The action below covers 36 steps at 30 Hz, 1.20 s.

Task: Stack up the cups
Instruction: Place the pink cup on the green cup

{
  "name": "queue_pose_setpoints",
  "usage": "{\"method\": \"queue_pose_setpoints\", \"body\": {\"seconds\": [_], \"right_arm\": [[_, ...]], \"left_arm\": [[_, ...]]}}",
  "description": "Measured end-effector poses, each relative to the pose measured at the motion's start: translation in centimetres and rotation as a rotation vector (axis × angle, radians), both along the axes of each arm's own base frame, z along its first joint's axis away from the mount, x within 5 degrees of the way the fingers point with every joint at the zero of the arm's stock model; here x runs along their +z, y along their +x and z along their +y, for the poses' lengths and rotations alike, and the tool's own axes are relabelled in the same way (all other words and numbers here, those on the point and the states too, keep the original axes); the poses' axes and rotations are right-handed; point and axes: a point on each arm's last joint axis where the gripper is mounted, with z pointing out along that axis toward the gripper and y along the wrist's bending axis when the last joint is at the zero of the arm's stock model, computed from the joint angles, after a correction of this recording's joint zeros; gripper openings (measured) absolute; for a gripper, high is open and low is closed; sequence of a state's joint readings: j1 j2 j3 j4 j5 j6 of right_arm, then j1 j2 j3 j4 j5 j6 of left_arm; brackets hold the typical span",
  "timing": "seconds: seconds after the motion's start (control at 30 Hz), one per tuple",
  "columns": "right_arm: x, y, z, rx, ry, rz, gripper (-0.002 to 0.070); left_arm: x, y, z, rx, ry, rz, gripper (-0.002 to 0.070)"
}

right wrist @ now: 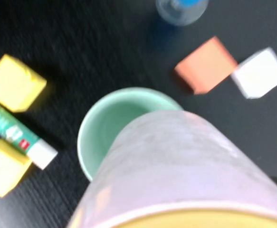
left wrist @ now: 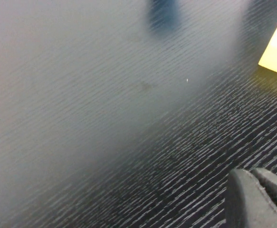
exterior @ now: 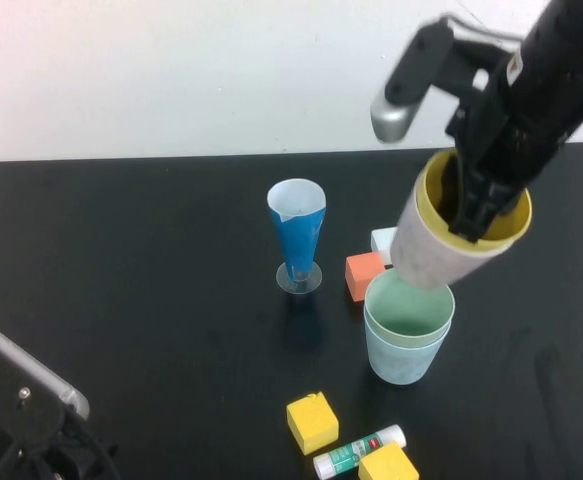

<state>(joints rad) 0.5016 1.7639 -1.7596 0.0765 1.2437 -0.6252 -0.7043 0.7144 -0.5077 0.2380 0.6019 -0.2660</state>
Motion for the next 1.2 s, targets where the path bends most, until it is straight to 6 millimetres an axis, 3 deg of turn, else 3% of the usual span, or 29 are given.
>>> {"method": "queue_pose_setpoints", "body": {"seconds": [0.13, 0.43, 0.67, 0.83, 1.03, 1.2], "right_arm": [[-1.4, 0.0, 0.0, -0.002, -0.02, 0.043, 0.0085], [-2.1, 0.1, 0.4, -0.002, 0.001, 0.078, 0.0085], [-4.2, 1.3, 1.1, -0.028, -0.005, 0.112, 0.0085], [-5.6, 2.0, 1.5, -0.056, -0.012, 0.139, 0.013], [-5.4, 2.1, 1.5, -0.067, -0.007, 0.128, 0.0193], [-3.7, 2.2, 1.5, -0.083, 0.012, 0.101, 0.0146]], "left_arm": [[-0.1, 0.0, 0.0, 0.001, -0.002, 0.004, -0.0001], [-0.1, 0.0, 0.1, 0.0, 0.008, -0.002, -0.0001], [-0.1, 0.0, 0.1, 0.002, 0.007, -0.002, -0.0001], [-0.1, 0.0, 0.1, 0.002, 0.01, -0.004, -0.0001], [0.0, 0.0, 0.1, 0.0, 0.014, -0.007, -0.0001], [0.0, 0.0, 0.1, 0.0, 0.015, -0.008, -0.0001]]}}
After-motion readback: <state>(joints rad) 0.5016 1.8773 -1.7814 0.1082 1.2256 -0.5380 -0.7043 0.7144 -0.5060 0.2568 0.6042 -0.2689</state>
